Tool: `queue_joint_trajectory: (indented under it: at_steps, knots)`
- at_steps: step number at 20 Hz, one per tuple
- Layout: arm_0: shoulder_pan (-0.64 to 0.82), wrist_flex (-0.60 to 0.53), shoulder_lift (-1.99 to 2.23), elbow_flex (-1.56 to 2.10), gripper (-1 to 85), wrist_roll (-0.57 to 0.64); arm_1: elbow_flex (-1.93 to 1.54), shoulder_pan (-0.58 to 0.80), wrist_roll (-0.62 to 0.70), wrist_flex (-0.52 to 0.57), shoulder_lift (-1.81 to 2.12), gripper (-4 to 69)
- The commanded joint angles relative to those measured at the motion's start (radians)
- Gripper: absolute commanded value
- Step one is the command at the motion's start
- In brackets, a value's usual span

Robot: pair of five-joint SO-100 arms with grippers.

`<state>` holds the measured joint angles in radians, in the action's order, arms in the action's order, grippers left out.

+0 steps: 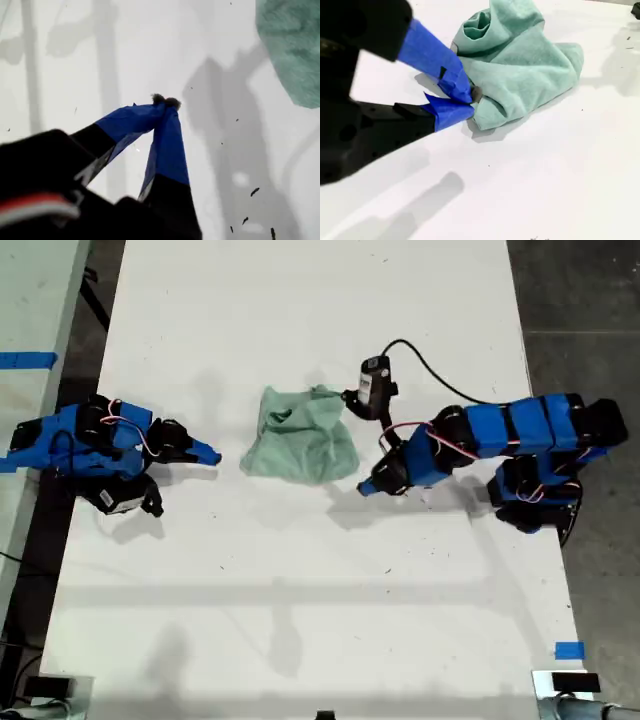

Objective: Fold tshirt

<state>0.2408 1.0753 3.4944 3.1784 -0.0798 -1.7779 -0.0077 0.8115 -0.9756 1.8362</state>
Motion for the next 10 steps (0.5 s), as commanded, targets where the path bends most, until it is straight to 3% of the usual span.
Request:
queue_joint_trajectory:
  at_steps: [1, 10]
  knots:
    - [-0.008, -0.008, 0.106, 0.011, 1.3, -0.006, 0.086, 0.051, 0.032, 0.063, -0.083, -1.3]
    - [-0.026, -0.008, 0.106, 0.011, 0.4, -0.006, 0.908, 0.331, 0.288, -0.049, -0.853, -1.3]
